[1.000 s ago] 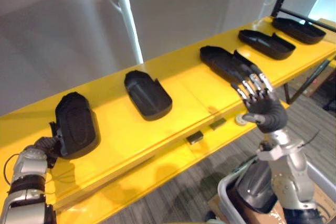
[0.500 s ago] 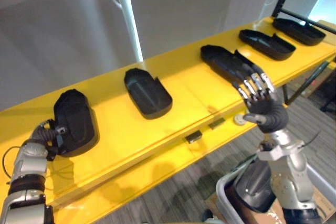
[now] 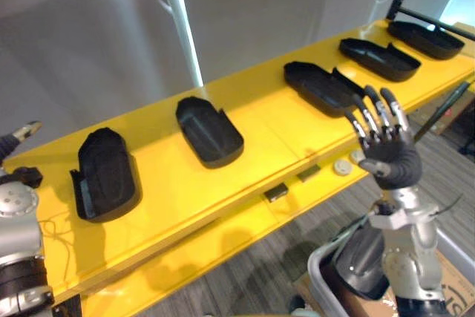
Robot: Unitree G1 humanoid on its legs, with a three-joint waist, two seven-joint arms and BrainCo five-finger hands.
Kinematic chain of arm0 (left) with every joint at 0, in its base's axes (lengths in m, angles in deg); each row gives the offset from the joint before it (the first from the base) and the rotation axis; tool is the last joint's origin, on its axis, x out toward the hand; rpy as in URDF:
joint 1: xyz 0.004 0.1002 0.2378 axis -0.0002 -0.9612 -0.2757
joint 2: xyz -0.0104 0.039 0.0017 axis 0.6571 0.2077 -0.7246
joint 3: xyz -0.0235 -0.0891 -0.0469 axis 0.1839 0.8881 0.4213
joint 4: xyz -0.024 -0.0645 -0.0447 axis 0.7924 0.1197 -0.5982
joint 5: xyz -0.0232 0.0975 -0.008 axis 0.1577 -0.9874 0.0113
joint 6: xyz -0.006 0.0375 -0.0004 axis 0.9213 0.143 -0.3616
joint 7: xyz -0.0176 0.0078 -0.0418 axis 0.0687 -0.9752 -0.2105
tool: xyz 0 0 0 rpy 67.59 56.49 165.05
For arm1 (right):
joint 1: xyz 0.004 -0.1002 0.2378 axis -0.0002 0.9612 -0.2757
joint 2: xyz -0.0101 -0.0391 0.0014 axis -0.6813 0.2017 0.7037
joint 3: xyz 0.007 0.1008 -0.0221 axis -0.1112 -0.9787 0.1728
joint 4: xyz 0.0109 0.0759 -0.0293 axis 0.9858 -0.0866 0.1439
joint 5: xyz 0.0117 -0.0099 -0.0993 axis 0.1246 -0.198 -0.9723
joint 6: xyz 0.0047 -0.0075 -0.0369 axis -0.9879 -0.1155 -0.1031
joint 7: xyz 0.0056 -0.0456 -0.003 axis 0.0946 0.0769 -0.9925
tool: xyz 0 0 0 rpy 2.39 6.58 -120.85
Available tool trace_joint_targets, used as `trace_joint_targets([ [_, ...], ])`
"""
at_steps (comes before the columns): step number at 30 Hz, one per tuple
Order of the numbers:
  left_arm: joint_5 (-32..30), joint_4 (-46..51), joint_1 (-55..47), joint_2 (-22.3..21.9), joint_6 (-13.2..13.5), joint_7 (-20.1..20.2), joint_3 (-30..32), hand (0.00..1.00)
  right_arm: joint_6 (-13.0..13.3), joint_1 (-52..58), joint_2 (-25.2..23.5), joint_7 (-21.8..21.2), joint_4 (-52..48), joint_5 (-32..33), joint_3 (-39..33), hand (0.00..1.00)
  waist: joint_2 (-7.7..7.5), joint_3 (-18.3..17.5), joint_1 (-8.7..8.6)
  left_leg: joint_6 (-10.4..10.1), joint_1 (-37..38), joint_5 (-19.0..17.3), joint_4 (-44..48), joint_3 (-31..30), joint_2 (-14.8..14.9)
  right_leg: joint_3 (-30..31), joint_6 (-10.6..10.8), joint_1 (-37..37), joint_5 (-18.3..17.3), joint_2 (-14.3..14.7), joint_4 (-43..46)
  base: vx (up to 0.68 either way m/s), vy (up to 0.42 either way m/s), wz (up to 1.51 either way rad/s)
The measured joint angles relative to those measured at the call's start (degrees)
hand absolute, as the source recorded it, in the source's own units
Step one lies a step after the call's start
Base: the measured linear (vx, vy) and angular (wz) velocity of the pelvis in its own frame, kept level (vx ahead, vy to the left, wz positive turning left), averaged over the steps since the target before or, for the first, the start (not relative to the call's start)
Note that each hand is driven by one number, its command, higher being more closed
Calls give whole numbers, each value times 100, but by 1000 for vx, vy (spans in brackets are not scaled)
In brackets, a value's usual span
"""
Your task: Walk over and take plastic housings, then place them on the shelf
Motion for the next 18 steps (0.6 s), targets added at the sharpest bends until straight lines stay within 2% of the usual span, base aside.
trace_joint_targets([
  [1,172,305,-134,-108,336,-262,260,0,23,9,-70,67,0,-1,-1,0,3,-4,6,0,-1,0,-4,-5,-7,-7,0,0,0,-6,0,0,0,3],
  [2,293,521,-183,-228,532,-397,407,0,59,18,-115,106,0,-6,-1,0,11,-12,11,1,-2,1,-9,-8,-12,-13,0,0,0,-11,0,0,0,3],
  [3,500,956,-318,-511,918,-632,628,0,109,38,-226,172,-2,-60,-1,0,37,-50,21,2,-5,2,-21,-16,-20,-28,0,0,0,-17,0,0,0,4],
  [4,579,1153,-397,-675,1112,-748,700,0,106,62,-277,191,-1,-85,-1,0,56,-85,37,5,-4,3,-32,-23,-23,-44,0,2,0,-20,0,0,0,8],
  [6,617,1953,-809,-1506,1651,-1101,817,0,85,232,-413,193,-1,-234,74,0,157,-237,67,11,6,7,-58,-85,-25,-147,-3,50,-4,-22,0,13,4,15],
  [7,614,2130,-920,-1743,1735,-1161,813,0,75,264,-433,199,-1,-238,122,0,178,-251,68,11,10,7,-58,-135,-25,-170,-5,77,-7,-22,-1,4,4,24],
  [8,598,2432,-1155,-2215,1888,-1251,810,0,74,307,-495,220,-1,-298,225,0,199,-292,86,11,-11,14,-59,-202,-23,-279,-10,98,-12,-21,-1,-23,-3,21],
  [10,602,2803,-1585,-2915,1926,-1374,744,0,71,319,-648,282,2,-461,366,0,181,-308,177,5,-25,43,-63,-250,-18,-328,-17,117,-30,-15,-2,-41,-9,16],
  [12,572,2907,-1900,-3309,1908,-1357,567,0,72,353,-760,432,30,-526,447,0,129,-318,203,4,-30,66,-73,-400,-19,-481,-6,227,-79,-19,-2,-45,-17,36],
  [14,564,3004,-2147,-3491,1898,-1310,426,0,79,392,-846,567,87,-635,494,0,34,-385,263,22,-83,74,-77,-552,-14,-627,-10,282,-132,-14,-4,-65,-25,42],
  [16,658,3128,-2360,-3542,1926,-1099,417,0,115,403,-914,823,102,-873,497,0,-94,-451,354,39,-128,148,-147,-655,-14,-756,-3,288,-210,-13,-15,-37,-12,30],
  [18,906,3183,-2418,-3596,2100,-747,367,0,207,402,-941,1155,135,-1104,499,0,-155,-452,388,32,-133,173,-176,-656,-19,-769,6,285,-231,-20,-31,-22,11,8],
])
